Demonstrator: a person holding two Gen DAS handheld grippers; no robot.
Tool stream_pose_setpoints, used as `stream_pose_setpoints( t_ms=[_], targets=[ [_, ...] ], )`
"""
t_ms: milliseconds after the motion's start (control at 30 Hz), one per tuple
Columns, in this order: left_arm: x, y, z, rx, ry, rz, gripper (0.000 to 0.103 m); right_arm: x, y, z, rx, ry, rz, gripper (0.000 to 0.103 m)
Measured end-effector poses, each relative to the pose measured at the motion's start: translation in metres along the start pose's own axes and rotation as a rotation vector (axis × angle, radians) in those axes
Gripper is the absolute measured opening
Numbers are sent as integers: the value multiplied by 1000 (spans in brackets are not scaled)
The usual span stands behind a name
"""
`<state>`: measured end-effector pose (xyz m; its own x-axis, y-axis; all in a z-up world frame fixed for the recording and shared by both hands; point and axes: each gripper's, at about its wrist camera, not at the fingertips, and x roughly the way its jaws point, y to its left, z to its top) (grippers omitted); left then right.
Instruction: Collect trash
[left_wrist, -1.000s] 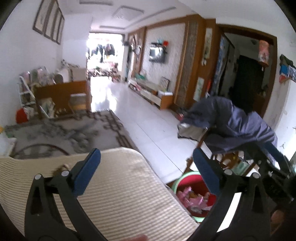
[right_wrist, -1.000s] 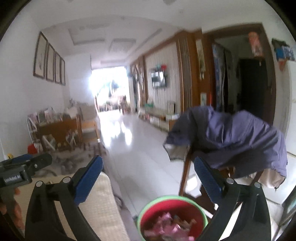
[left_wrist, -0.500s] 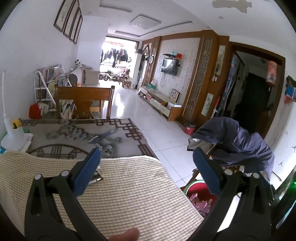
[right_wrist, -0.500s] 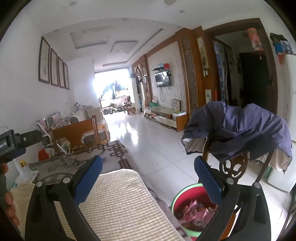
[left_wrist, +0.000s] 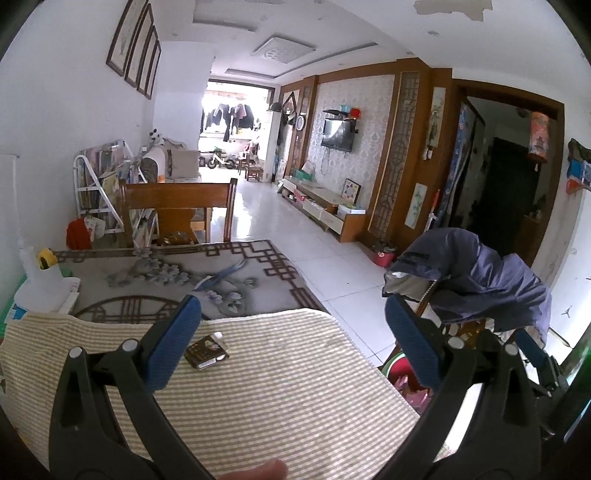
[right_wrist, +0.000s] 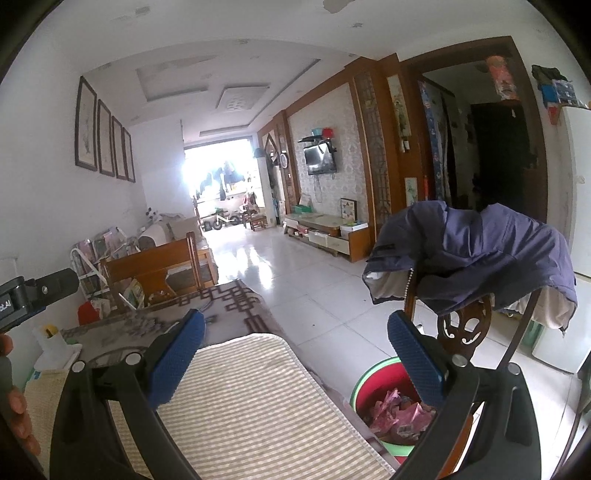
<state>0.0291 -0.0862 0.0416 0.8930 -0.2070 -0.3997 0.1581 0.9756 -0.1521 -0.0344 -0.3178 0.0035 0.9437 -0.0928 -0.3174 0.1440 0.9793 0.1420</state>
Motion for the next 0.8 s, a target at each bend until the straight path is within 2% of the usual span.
stream_pose_setpoints(
  t_ms=[333, 800],
  targets=[
    [-9, 10, -5, 11, 1, 55, 98, 1, 10, -7, -1, 30, 29, 96],
    [-11, 10, -7, 23, 14, 52, 98, -3, 10, -8, 5, 47, 28, 96]
  ],
)
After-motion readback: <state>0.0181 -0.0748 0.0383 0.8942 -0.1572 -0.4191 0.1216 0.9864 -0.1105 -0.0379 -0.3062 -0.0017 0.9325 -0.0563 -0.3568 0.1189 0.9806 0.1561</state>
